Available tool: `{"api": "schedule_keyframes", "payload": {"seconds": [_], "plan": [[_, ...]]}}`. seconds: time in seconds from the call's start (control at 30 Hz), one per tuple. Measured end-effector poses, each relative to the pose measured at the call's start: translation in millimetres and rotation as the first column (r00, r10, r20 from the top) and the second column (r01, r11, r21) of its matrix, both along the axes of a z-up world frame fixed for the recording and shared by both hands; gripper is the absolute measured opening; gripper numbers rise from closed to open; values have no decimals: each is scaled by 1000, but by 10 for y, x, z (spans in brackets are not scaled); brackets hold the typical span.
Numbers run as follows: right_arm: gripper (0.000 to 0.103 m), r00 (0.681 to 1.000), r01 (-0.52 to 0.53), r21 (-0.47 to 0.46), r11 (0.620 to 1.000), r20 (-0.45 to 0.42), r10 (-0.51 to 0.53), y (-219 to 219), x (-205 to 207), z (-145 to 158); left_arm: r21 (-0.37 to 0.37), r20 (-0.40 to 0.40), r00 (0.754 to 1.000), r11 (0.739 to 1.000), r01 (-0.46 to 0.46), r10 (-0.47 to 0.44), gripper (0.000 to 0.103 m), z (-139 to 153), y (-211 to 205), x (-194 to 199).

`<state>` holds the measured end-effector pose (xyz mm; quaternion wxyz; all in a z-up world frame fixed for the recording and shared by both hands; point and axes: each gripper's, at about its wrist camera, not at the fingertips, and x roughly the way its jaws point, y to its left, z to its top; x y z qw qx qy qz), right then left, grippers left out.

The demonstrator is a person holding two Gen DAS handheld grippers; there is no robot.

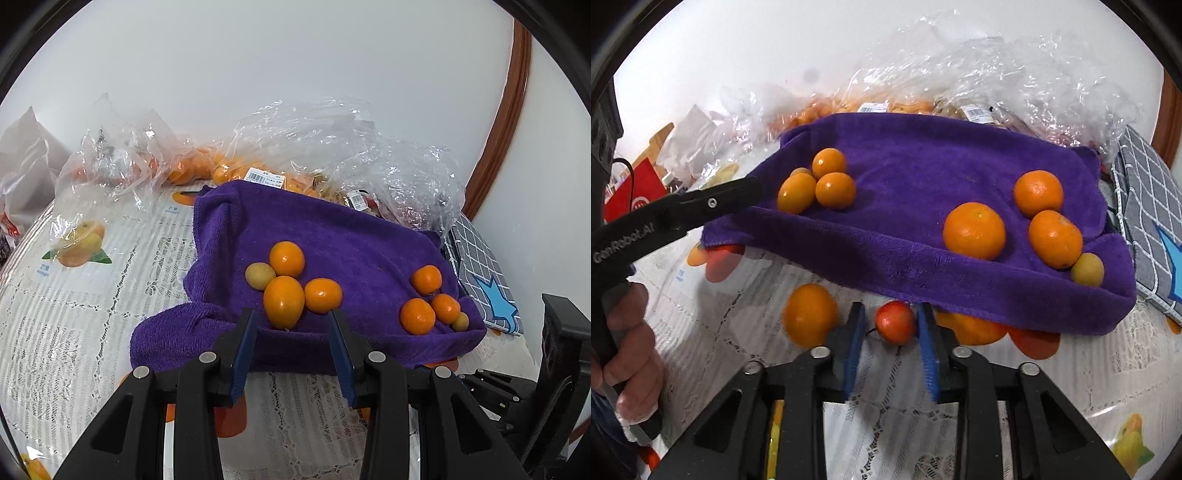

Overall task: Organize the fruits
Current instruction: 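Grasp a red small fruit with the right tool while the left tool grasps an orange, then carry both held fruits over the purple towel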

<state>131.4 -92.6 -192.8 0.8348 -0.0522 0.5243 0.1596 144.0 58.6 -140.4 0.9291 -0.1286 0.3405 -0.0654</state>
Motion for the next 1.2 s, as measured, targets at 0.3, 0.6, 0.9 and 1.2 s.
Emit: {"api": "schedule_keyframes", "payload": {"seconds": [0.3,0.6,0.9,1.2], "plan": [[23,994,86,32,996,60,-87,-417,-81,137,-3,-11,995,995,98,-98,38,-17,-157,-42],[23,978,194,63,979,70,-198,-933,-149,184,37,-98,954,957,288,-284,39,-148,-565,-160],[23,979,184,53,982,76,-188,-917,-165,184,53,-124,939,942,330,-322,45,-205,-672,-203],[23,980,183,60,981,74,-187,-916,-153,183,52,-139,929,935,352,-342,33,-240,-752,-199]]}}
